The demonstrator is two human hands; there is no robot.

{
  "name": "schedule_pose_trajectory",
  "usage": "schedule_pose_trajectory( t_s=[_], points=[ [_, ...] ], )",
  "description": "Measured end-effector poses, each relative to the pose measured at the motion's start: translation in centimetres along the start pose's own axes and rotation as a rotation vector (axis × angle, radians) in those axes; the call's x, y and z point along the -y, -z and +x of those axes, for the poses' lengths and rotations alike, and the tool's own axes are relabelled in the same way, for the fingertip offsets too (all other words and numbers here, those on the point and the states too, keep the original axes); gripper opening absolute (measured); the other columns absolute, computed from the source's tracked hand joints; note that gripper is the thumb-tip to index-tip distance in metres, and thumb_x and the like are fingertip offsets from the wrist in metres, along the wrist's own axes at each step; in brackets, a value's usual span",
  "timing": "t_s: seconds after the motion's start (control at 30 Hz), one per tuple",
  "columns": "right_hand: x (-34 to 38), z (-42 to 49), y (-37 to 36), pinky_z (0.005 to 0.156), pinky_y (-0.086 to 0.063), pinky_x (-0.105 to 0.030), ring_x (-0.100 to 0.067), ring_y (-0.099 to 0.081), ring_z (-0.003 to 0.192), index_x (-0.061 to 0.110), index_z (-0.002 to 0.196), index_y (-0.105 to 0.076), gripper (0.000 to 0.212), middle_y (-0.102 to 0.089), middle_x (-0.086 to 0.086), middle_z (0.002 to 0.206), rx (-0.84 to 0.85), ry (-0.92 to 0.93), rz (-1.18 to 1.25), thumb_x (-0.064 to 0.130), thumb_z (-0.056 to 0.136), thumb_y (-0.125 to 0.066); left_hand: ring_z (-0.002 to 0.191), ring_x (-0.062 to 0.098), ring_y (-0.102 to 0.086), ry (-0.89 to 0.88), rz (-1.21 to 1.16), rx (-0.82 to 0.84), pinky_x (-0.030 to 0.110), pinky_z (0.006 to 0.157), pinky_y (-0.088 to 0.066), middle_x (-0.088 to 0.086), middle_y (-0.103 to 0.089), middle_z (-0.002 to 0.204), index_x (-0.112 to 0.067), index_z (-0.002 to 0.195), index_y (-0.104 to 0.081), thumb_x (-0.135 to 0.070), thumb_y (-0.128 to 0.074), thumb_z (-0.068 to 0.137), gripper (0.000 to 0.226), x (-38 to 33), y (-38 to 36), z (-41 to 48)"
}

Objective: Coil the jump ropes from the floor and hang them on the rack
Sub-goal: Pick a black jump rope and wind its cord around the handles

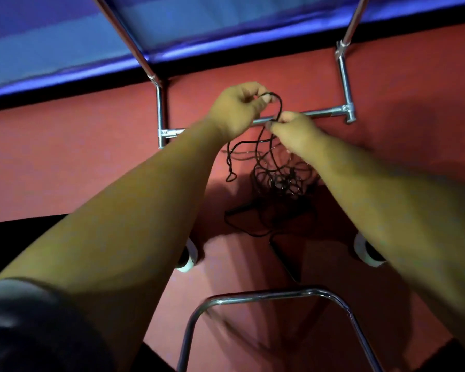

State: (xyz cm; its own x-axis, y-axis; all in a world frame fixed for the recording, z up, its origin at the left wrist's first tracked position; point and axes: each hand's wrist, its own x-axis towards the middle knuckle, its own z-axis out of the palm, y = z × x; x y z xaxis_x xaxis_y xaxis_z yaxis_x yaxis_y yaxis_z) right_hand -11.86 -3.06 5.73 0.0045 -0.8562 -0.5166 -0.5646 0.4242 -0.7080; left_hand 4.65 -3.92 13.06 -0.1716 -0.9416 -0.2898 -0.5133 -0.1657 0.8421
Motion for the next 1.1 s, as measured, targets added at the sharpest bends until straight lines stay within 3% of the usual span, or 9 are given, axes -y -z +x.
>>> schedule_pose_trajectory(
  t_s=[0.1,0.2,0.3,0.4,0.53,0.73,0.83,0.93,1.1],
  points=[
    [2.2,-1.9,2.4,0.065,-0.046,-0.036,-0.025,-0.056,0.069,0.016,0.082,-0.062,0.025,-0.054,-0.001,0.069,0.015,0.01,0.004,0.036,0.097,-0.069,0.044,-0.003,-0.041,-0.072,-0.084,-0.089,0.012,0.047,-0.035,-0.014,-0.054,0.062,-0.002,0.109,-0.071,-0.014,-0.059,0.105,0.018,-5.3,2.8,-1.4],
    [5.0,-4.1,5.0,0.067,-0.047,-0.038,-0.028,-0.058,0.07,0.008,0.088,-0.067,0.029,-0.06,-0.011,0.072,0.008,0.062,-0.091,0.035,0.099,-0.066,0.044,0.003,-0.039,-0.134,-0.145,-0.164,0.018,0.046,-0.033,-0.003,-0.054,0.068,-0.012,0.108,-0.072,-0.022,-0.057,0.105,0.019,-10.4,5.3,-3.2],
    [8.9,-6.9,7.9,0.056,-0.048,-0.023,-0.013,-0.063,0.058,0.014,0.092,-0.071,0.023,-0.073,-0.009,0.081,-0.002,0.136,-0.108,0.029,0.105,-0.06,0.044,0.01,-0.036,-0.187,-0.199,-0.246,0.019,0.045,-0.032,0.004,-0.054,0.072,-0.013,0.108,-0.073,-0.025,-0.06,0.104,0.019,-14.6,7.4,-4.9],
    [13.1,-10.5,10.3,0.052,-0.047,-0.02,-0.005,-0.061,0.053,0.021,0.094,-0.069,0.021,-0.066,0.002,0.07,-0.001,0.187,0.059,0.028,0.109,-0.055,0.046,0.016,-0.034,-0.204,-0.259,-0.254,0.022,0.045,-0.034,0.002,-0.058,0.07,-0.013,0.113,-0.071,-0.027,-0.06,0.104,0.02,-17.5,9.0,-6.8],
    [17.9,-15.4,13.2,0.061,-0.059,-0.033,-0.01,-0.049,0.05,0.023,0.102,-0.073,0.021,-0.045,0.006,0.061,0.011,0.267,0.331,0.036,0.108,-0.056,0.044,0.011,-0.039,-0.219,-0.193,-0.285,0.022,0.046,-0.038,0.005,-0.062,0.078,-0.018,0.119,-0.069,-0.022,-0.06,0.103,0.019,-19.7,10.7,-9.3],
    [22.3,-20.3,15.6,0.045,-0.026,-0.023,-0.01,-0.021,0.048,0.017,0.106,-0.079,0.028,-0.027,0.01,0.057,0.013,0.426,0.488,0.039,0.107,-0.061,0.057,0.005,-0.051,-0.138,-0.15,-0.035,0.032,0.059,-0.052,0.006,-0.059,0.098,-0.037,0.137,-0.058,-0.04,-0.084,0.087,0.057,-20.3,11.5,-12.8],
    [22.2,-20.6,15.7,0.044,-0.022,-0.023,-0.01,-0.02,0.049,0.016,0.109,-0.08,0.03,-0.028,0.01,0.058,-0.011,0.44,0.507,0.04,0.107,-0.061,0.07,0.013,-0.054,-0.126,-0.145,-0.045,0.032,0.054,-0.049,0.004,-0.06,0.093,-0.034,0.126,-0.066,-0.029,-0.086,0.085,0.046,-19.1,10.0,-12.9],
    [20.5,-19.4,15.1,0.047,-0.02,-0.025,-0.011,-0.018,0.05,0.016,0.108,-0.08,0.031,-0.026,0.007,0.061,0.007,0.408,0.535,0.041,0.107,-0.06,0.061,0.015,-0.047,-0.1,-0.099,-0.128,0.028,0.049,-0.045,-0.001,-0.063,0.079,-0.019,0.1,-0.073,-0.026,-0.081,0.089,0.015,-17.1,8.8,-11.7],
    [18.9,-15.9,15.1,0.047,-0.022,-0.024,-0.01,-0.024,0.045,0.014,0.106,-0.07,0.034,-0.037,0.003,0.066,-0.093,0.231,0.705,0.045,0.109,-0.055,0.048,0.015,-0.034,-0.048,-0.313,-0.144,0.024,0.047,-0.033,-0.005,-0.053,0.062,-0.013,0.09,-0.066,-0.017,-0.072,0.091,0.007,-18.0,8.9,-9.9]
  ],
)
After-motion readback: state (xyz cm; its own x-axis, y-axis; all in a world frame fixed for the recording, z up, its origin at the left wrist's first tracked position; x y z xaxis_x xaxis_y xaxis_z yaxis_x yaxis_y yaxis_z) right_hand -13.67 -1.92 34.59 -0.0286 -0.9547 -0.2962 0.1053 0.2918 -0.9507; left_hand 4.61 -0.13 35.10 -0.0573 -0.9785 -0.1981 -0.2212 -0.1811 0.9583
